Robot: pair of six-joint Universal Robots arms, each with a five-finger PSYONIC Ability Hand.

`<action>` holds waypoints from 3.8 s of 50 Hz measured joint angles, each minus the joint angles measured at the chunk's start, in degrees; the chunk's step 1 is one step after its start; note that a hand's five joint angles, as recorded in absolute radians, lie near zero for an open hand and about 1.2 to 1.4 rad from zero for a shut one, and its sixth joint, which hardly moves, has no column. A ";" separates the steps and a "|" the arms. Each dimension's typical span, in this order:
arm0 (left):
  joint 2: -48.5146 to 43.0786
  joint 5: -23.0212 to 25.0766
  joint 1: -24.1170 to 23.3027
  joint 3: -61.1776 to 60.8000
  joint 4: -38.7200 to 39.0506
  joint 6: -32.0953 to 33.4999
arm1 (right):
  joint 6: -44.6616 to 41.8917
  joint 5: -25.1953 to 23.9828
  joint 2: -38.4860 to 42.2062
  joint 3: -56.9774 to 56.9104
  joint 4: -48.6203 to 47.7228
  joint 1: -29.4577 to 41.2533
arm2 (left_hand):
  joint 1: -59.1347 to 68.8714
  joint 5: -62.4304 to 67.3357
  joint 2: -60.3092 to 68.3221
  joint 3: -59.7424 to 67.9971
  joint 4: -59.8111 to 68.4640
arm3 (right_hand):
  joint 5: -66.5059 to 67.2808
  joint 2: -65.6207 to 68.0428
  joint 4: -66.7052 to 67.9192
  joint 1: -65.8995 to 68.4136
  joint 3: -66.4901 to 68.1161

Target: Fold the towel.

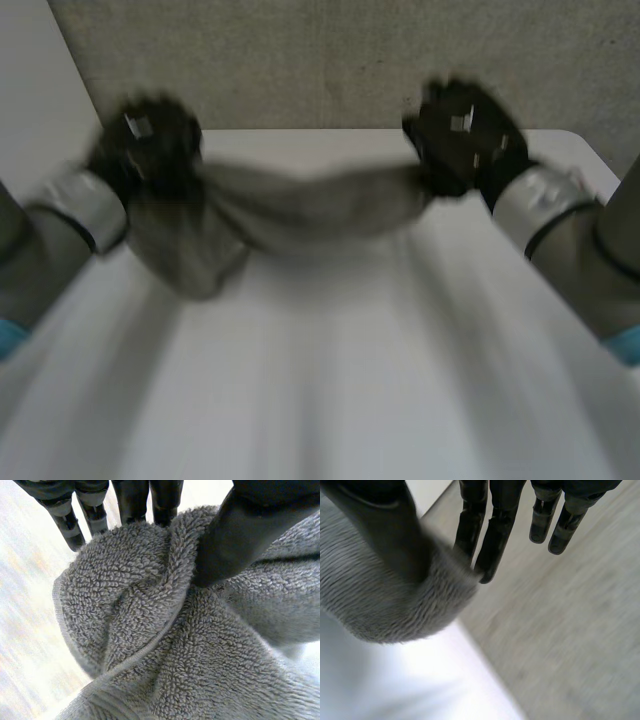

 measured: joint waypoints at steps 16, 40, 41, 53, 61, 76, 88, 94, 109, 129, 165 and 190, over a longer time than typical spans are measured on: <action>-13.29 4.06 1.04 -11.23 -0.71 4.86 | -8.53 1.84 8.93 11.47 1.32 -3.44 | -58.44 -62.32 -61.73 0.00 0.00 | -46.43 -55.12 0.00 -54.89 0.00; -2.20 4.05 1.21 -17.34 0.72 4.41 | 0.54 -8.04 1.00 23.32 -7.40 0.18 | -58.44 -62.32 -61.73 0.00 0.00 | -46.41 -49.06 0.00 -48.84 0.00; -1.81 4.06 1.25 -17.47 0.72 4.41 | 0.46 -8.30 1.19 23.30 -7.43 0.44 | -58.44 -62.32 -61.73 0.00 0.00 | -46.41 -48.74 0.00 -48.50 0.00; 5.66 6.53 -0.65 -20.47 0.49 4.84 | 0.76 -8.86 8.37 20.04 -8.01 3.94 | -58.44 -62.32 -61.73 0.00 0.00 | -37.98 -39.52 0.00 -38.97 0.00; 3.50 11.19 -2.89 -20.20 0.29 5.53 | 1.61 -6.17 13.45 15.87 -8.90 7.05 | -58.44 -62.19 -61.64 0.00 0.00 | -32.11 -32.73 0.00 -32.46 0.00; -10.03 8.08 -3.45 -15.39 0.89 9.33 | 7.54 -0.22 18.54 8.91 -11.45 10.11 | -58.44 -62.19 -61.64 0.00 0.00 | 14.00 13.99 0.00 13.39 0.00; -14.00 -0.31 -3.70 -12.43 5.42 7.62 | 10.81 1.87 17.61 8.37 -11.02 9.16 | -58.16 -60.95 -60.61 0.00 0.00 | 15.88 16.47 0.00 13.75 0.00; -14.43 -2.74 -3.92 -11.78 6.47 6.40 | 10.69 1.65 15.28 9.95 -10.49 8.31 | -35.24 -36.83 -36.17 0.00 0.00 | 15.88 16.48 0.00 13.79 0.00; -10.07 -2.85 -3.35 -13.16 6.89 3.48 | 6.12 -1.88 8.75 17.26 -9.63 2.51 | -12.70 -14.50 -14.44 0.00 0.00 | 15.90 16.70 0.00 13.94 0.00; 0.80 -2.50 -4.47 -16.87 3.84 3.81 | 6.17 -5.55 4.09 20.61 -7.87 1.02 | -58.15 -62.40 -61.85 0.00 0.00 | 16.76 16.70 0.00 14.31 0.00; 2.15 -2.78 -10.53 -14.81 3.36 3.54 | 13.33 -5.69 -6.05 21.20 -8.02 0.66 | -53.19 -52.94 -52.95 0.00 0.00 | 16.75 16.71 0.00 14.50 0.00; -1.42 -2.89 -11.31 -16.45 3.18 3.50 | 15.87 -5.07 -9.70 20.47 -7.93 0.56 | -24.67 -25.27 -24.57 0.00 0.00 | 16.76 16.71 0.00 14.51 0.00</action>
